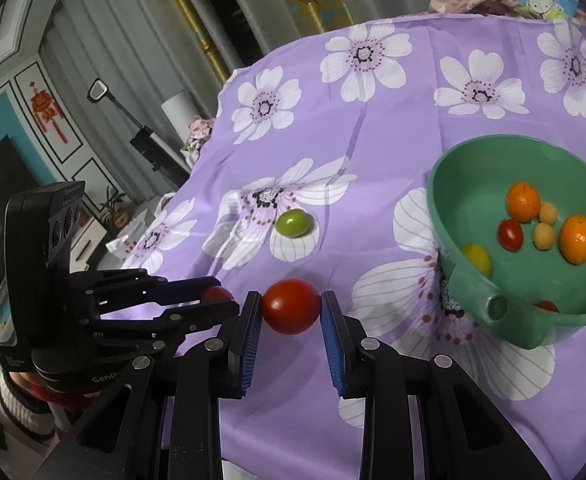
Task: Organize fruits
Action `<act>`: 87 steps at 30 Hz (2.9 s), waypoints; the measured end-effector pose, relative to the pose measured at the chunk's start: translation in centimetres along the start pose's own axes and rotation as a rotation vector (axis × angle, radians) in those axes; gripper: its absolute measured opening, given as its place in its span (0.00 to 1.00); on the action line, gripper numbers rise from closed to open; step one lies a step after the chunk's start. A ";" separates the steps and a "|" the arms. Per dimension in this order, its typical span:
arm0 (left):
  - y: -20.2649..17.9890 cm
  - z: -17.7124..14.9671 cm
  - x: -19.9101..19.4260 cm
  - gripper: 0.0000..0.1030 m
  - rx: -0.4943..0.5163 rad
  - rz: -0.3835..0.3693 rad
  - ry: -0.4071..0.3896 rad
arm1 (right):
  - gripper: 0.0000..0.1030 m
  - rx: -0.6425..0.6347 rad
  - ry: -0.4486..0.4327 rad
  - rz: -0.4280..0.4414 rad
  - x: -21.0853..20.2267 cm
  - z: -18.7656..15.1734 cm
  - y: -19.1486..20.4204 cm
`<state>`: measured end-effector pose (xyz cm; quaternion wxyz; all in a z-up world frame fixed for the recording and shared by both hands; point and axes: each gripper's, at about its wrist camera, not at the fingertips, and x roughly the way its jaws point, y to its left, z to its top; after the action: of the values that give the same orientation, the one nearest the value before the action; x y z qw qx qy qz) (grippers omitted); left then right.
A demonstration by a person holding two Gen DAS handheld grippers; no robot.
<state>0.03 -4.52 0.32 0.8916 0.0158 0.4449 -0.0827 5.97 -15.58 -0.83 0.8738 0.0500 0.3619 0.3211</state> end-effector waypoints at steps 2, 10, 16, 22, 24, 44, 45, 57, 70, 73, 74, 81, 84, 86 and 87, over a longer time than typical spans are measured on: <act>-0.2 0.1 0.0 0.27 0.003 -0.003 -0.001 | 0.30 0.004 -0.005 0.000 -0.1 0.0 -0.2; -0.4 0.4 0.6 0.27 -0.004 -0.018 0.001 | 0.30 0.019 -0.013 0.000 -0.2 0.0 -0.7; -1.0 1.4 0.9 0.27 0.008 -0.051 -0.010 | 0.30 0.035 -0.034 -0.030 -0.8 0.2 -1.7; -2.0 3.1 0.9 0.27 0.033 -0.088 -0.043 | 0.30 0.059 -0.067 -0.061 -1.9 0.4 -3.0; -2.3 3.8 1.0 0.27 0.037 -0.104 -0.049 | 0.30 0.069 -0.077 -0.076 -2.2 0.5 -3.6; -7.3 11.0 4.9 0.27 0.120 -0.246 -0.091 | 0.30 0.161 -0.173 -0.257 -4.7 1.0 -9.7; -7.7 11.2 5.2 0.27 0.131 -0.249 -0.090 | 0.30 0.163 -0.172 -0.260 -4.7 1.0 -9.9; -9.3 11.4 8.2 0.27 0.199 -0.195 -0.067 | 0.30 0.154 -0.169 -0.314 -4.7 0.8 -11.1; -9.5 11.0 8.5 0.27 0.226 -0.179 -0.074 | 0.30 0.167 -0.147 -0.331 -4.4 0.7 -11.1; -9.6 10.9 8.2 0.40 0.233 -0.183 -0.082 | 0.30 0.169 -0.149 -0.339 -4.6 0.6 -11.1; -9.6 10.9 7.9 0.44 0.231 -0.184 -0.092 | 0.30 0.170 -0.149 -0.338 -4.7 0.6 -11.1; -8.7 9.9 6.2 0.46 0.199 -0.181 -0.116 | 0.30 0.184 -0.152 -0.342 -5.5 0.2 -11.0; -7.9 9.1 5.6 0.46 0.182 -0.168 -0.105 | 0.31 0.188 -0.154 -0.348 -6.1 0.1 -10.9; -7.2 8.4 5.2 0.46 0.168 -0.160 -0.098 | 0.32 0.192 -0.154 -0.350 -6.4 0.0 -10.9; -6.9 8.1 5.0 0.46 0.162 -0.157 -0.093 | 0.32 0.193 -0.154 -0.348 -6.5 0.0 -10.8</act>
<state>8.24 -12.76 1.51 0.8978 0.0491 0.3950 -0.1886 8.19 -27.97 -0.41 0.9323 0.0947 0.3261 0.1241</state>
